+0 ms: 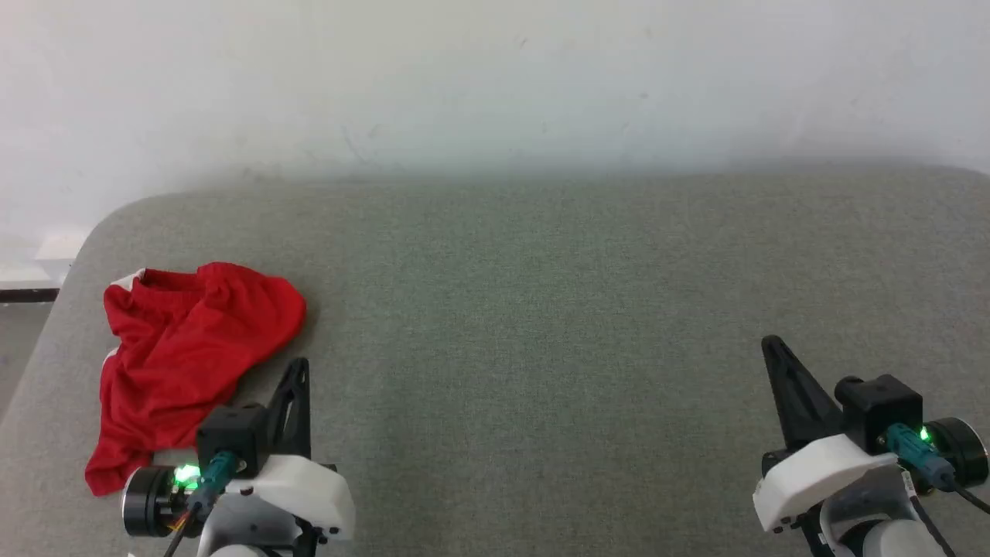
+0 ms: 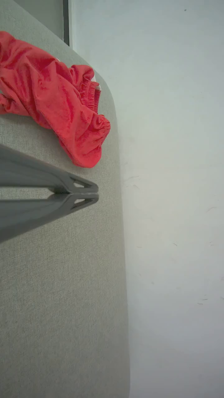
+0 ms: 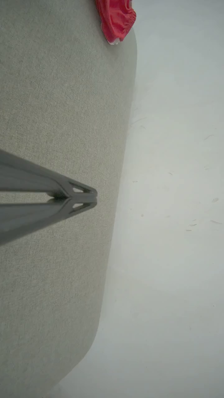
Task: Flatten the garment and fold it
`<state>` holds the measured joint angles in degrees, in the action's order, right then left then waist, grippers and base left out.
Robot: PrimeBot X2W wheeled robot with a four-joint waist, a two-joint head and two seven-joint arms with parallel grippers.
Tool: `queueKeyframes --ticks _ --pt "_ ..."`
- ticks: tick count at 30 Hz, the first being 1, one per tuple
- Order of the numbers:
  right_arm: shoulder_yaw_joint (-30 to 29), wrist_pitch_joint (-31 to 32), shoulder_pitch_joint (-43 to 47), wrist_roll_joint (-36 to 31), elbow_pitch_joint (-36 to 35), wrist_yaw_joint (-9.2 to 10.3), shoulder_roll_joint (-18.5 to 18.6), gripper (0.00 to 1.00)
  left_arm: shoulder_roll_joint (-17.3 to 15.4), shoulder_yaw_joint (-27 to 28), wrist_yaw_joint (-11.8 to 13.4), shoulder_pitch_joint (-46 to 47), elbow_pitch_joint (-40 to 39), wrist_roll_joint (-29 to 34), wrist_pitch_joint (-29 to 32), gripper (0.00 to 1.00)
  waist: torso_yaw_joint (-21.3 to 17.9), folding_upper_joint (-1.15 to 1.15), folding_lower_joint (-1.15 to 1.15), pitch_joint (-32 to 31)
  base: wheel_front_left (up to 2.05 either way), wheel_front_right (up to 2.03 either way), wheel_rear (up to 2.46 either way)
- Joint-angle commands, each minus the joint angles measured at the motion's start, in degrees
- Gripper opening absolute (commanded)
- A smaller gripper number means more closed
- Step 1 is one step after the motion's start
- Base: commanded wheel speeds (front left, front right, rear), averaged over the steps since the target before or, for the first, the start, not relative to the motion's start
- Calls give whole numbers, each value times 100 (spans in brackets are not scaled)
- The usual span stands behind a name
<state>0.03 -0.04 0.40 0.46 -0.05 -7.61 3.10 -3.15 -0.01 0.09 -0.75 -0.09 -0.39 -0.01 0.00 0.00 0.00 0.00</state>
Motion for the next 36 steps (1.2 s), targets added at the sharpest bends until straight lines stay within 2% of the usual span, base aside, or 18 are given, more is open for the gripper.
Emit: queueKeyframes --ticks 1,27,28,36 --pt "-3 4 -40 -46 5 12 -23 0 27 1 -9 75 9 39 1 0 0 0 0 0 0 0 0" --pt "-3 4 -40 -46 5 12 -23 0 27 1 -9 75 9 39 1 0 0 0 0 0 0 0 0" --pt "0 0 0 0 0 0 0 100 0 -1 0 0 0 0 0 100 0 0 0 0 0 0 0" --pt "-18 -37 7 31 -3 -1 4 100 -1 -24 22 -2 9 -14 -37 100 0 0 0 2 0 0 0"
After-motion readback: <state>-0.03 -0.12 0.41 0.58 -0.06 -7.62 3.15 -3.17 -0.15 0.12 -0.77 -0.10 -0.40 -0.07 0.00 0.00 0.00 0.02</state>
